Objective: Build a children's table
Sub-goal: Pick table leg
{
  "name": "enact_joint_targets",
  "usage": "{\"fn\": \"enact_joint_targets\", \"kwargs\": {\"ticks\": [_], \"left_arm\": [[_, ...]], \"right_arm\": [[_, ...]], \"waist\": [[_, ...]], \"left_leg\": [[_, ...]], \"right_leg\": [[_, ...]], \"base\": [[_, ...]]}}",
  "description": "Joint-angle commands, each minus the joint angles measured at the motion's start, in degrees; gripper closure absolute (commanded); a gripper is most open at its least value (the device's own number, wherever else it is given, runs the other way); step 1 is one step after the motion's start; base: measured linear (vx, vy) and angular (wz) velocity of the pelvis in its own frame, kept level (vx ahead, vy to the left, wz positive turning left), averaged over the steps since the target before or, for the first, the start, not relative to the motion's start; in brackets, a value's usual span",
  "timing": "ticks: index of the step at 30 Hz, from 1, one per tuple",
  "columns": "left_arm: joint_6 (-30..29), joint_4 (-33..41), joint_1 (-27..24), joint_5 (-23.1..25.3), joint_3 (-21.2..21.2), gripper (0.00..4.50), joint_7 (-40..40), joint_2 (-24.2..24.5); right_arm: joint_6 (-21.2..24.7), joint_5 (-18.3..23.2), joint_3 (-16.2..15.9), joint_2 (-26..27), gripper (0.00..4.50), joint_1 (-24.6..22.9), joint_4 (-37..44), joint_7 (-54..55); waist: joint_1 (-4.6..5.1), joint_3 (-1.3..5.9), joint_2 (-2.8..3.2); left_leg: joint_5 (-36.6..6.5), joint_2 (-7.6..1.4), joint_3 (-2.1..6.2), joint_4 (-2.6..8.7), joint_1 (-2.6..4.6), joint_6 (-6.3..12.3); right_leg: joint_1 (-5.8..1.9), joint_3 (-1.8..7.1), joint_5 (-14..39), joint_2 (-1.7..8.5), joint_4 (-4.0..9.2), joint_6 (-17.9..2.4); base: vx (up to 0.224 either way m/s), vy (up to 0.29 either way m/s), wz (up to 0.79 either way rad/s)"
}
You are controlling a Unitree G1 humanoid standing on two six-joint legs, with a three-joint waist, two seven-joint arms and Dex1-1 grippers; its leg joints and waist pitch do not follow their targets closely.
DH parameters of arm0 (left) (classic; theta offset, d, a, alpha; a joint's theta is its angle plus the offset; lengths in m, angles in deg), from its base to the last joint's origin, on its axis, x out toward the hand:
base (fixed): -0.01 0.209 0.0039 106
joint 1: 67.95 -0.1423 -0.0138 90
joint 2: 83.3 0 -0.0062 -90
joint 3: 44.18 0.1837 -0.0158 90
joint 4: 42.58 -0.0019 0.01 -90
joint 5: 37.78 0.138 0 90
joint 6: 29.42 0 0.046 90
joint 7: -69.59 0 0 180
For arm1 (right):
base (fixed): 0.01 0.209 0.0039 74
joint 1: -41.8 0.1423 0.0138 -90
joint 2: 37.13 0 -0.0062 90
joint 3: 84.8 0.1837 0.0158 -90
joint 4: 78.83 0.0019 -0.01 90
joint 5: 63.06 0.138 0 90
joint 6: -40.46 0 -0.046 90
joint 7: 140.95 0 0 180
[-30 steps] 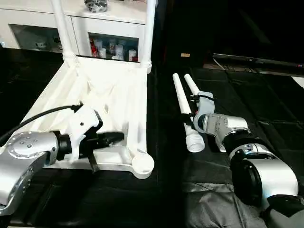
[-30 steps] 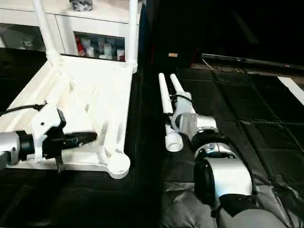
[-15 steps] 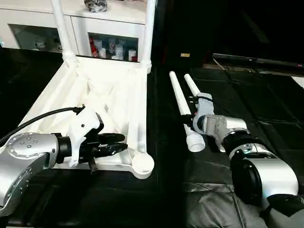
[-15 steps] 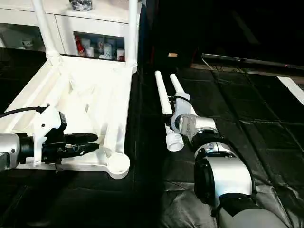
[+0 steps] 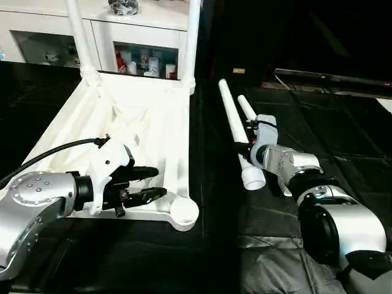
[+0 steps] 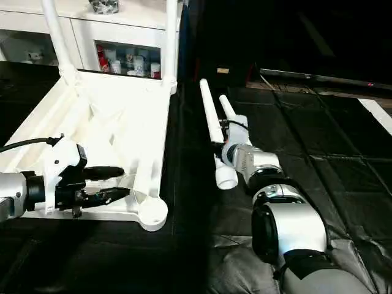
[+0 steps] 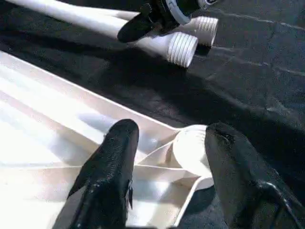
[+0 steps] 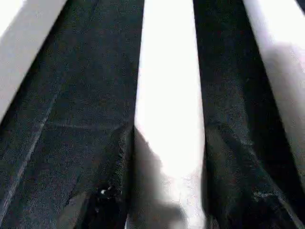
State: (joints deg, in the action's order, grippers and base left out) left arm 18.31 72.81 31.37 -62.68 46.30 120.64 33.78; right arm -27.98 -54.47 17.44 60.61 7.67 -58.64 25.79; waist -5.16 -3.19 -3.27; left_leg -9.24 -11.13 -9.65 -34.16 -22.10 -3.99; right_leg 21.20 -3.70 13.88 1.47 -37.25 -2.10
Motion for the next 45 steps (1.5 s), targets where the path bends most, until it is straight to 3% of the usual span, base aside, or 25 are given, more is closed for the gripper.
{"fn": "enact_joint_targets", "kwargs": {"ticks": [1, 2, 3, 7, 10, 11, 12, 13, 15, 16, 20, 21, 30, 35, 41, 43, 45], "left_arm": [[0.7, -0.9, 0.6, 0.5, 0.2, 1.59, -1.7, -1.6], [1.0, -1.3, 0.9, 0.5, 0.0, 1.59, -2.4, -2.4], [1.5, -2.1, 1.6, 0.7, -0.3, 1.27, -3.5, -3.6], [3.3, -5.2, 4.5, 1.7, -0.9, 1.08, -7.9, -7.7], [3.8, -8.4, 8.8, 2.0, -2.0, 0.76, -13.5, -12.8], [4.0, -9.4, 10.5, 2.2, -2.1, 0.76, -15.1, -14.3], [4.0, -10.6, 12.6, 2.2, -2.2, 0.63, -16.6, -16.0], [3.3, -14.2, 18.0, 1.2, -3.4, 0.5, -20.7, -20.5], [2.7, -17.0, 21.9, 0.0, -4.9, 0.35, -23.9, -23.8], [2.2, -19.0, 24.1, -1.1, -6.1, 0.33, -25.4, -25.6], [1.3, -23.8, 29.8, -4.8, -8.7, 0.08, -27.2, -29.1], [0.7, -28.2, 34.7, -7.6, -11.3, 0.0, -29.2, -31.5], [-2.6, -32.5, 41.4, -13.3, -14.5, 0.0, -29.9, -37.1], [-3.1, -31.7, 41.5, -13.4, -12.4, 0.0, -28.9, -38.1], [-5.0, -30.9, 41.3, -15.0, -11.5, 0.4, -29.7, -39.6], [-5.5, -31.1, 41.3, -13.8, -11.5, 0.7, -31.4, -39.8], [-4.8, -31.6, 41.3, -12.1, -11.9, 0.83, -34.6, -40.4]], "right_arm": [[-1.7, 1.8, 2.3, -1.3, 2.69, -0.3, 2.3, 0.2], [-2.5, 2.3, 2.7, -1.4, 2.69, -0.3, 2.8, -0.4], [-3.4, 3.2, 3.4, -1.4, 2.69, -0.3, 3.9, -1.5], [-3.3, 6.1, 5.4, -1.6, 2.69, -0.4, 7.5, -4.0], [-3.6, 9.0, 6.3, -1.5, 2.69, -1.7, 13.4, -9.2], [-3.1, 10.7, 6.8, -1.1, 2.69, -2.4, 16.1, -11.6], [-2.3, 12.7, 7.1, -0.7, 2.69, -3.4, 19.5, -14.6], [1.5, 18.5, 7.8, 0.6, 2.69, -6.4, 28.1, -21.6], [3.8, 21.9, 7.9, 1.2, 2.69, -8.6, 33.0, -25.1], [4.8, 23.6, 7.9, 1.6, 2.69, -9.7, 35.4, -26.7], [7.6, 27.3, 6.8, 2.4, 2.7, -12.6, 41.8, -29.7], [10.5, 30.2, 5.3, 3.0, 2.7, -15.0, 47.2, -31.8], [14.0, 31.1, 1.5, 3.8, 2.7, -19.9, 56.2, -33.7], [13.7, 29.9, -0.5, 3.7, 2.7, -21.2, 58.1, -33.4], [11.6, 26.3, -5.0, 3.9, 2.7, -22.6, 62.1, -31.0], [10.1, 23.7, -6.6, 4.2, 2.7, -22.7, 63.2, -29.5], [5.9, 18.5, -9.3, 4.6, 2.7, -22.5, 63.7, -26.8]], "waist": [[0.01, 3.56, 1.2], [0.01, 3.55, 1.14], [-0.07, 3.57, 1.01], [-0.22, 3.69, 0.86], [-0.54, 3.83, 0.86], [-0.53, 3.93, 0.96], [-0.53, 3.99, 0.72], [-0.68, 3.99, 0.6], [-1.1, 4.18, 0.74], [-1.27, 4.23, 0.63], [-1.68, 4.15, 0.51], [-1.78, 4.11, 0.62], [-2.31, 3.96, 0.5], [-2.58, 3.82, 0.42], [-2.88, 3.72, 0.07], [-2.89, 3.65, 0.19], [-2.78, 3.62, 0.05]], "left_leg": [[-9.5, -2.43, 0.52, 3.73, 1.42, -3.98], [-9.6, -2.4, 0.49, 3.71, 1.39, -3.94], [-9.5, -2.4, 0.49, 3.73, 1.37, -3.84], [-8.7, -2.44, 0.58, 3.74, 1.29, -3.07], [-7.8, -2.45, 0.43, 3.47, 1.46, -2.36], [-6.8, -2.39, 0.55, 3.54, 1.11, -2.02], [-6.5, -2.36, 0.49, 3.45, 1.18, -1.49], [-6.0, -2.35, 0.45, 3.43, 1.23, -0.75], [-5.9, -2.67, 0.6, 3.41, 1.59, 0.26], [-5.3, -2.63, 0.69, 3.52, 1.34, 0.42], [-5.4, -2.58, 0.57, 3.38, 1.54, 0.1], [-5.7, -2.46, 0.55, 3.35, 1.5, -0.03], [-5.7, -2.65, 0.75, 3.51, 1.36, -0.34], [-6.4, -2.69, 0.74, 3.62, 1.38, -0.7], [-6.4, -2.72, 0.76, 3.75, 1.38, -1.13], [-6.6, -2.71, 0.79, 3.82, 1.36, -1.34], [-7.1, -2.81, 0.86, 3.9, 1.42, -1.84]], "right_leg": [[-1.82, 3.5, 1.7, 6.18, 3.84, -8.7], [-1.86, 3.53, 1.7, 6.15, 3.84, -8.7], [-1.91, 3.49, 1.8, 6.21, 3.9, -8.6], [-2.2, 3.42, 0.6, 6.13, 3.86, -8.2], [-2.19, 3.54, -1.2, 6.18, 3.9, -8.3], [-2.53, 3.39, -2.3, 6.14, 3.71, -8.5], [-2.55, 3.41, -3.4, 6.02, 3.72, -8.4], [-2.6, 3.43, -4.5, 6.02, 3.82, -8.2], [-2.59, 3.48, -6.0, 6.23, 3.81, -8.1], [-2.76, 3.25, -6.0, 6.28, 3.85, -8.5], [-2.56, 3.3, -3.9, 6.54, 4.18, -9.2], [-2.66, 3.35, -2.7, 6.51, 4.4, -8.8], [-2.6, 3.25, -0.2, 6.88, 4.76, -8.7], [-2.47, 3.31, 2.4, 6.92, 5.1, -7.7], [-2.39, 3.35, 2.9, 6.88, 5.16, -6.5], [-2.31, 3.35, 3.9, 6.92, 5.26, -6.2], [-2.18, 3.35, 4.3, 6.92, 5.25, -5.7]], "base": [[0.0, 0.0, 0.0], [0.0, 0.0, 0.0], [0.0, 0.0, 0.0], [0.0, 0.0, 0.0], [0.0, 0.0, 0.0], [0.0, 0.0, 0.0], [0.0, 0.0, 0.0], [0.0, 0.0, 0.0], [0.0, 0.0, 0.0], [0.0, 0.0, 0.0], [0.0, 0.0, 0.0], [0.0, 0.0, 0.0], [0.0, 0.0, 0.0], [0.0, 0.0, 0.0], [0.0, 0.0, 0.0], [0.0, 0.0, 0.0], [0.0, 0.0, 0.0]]}}
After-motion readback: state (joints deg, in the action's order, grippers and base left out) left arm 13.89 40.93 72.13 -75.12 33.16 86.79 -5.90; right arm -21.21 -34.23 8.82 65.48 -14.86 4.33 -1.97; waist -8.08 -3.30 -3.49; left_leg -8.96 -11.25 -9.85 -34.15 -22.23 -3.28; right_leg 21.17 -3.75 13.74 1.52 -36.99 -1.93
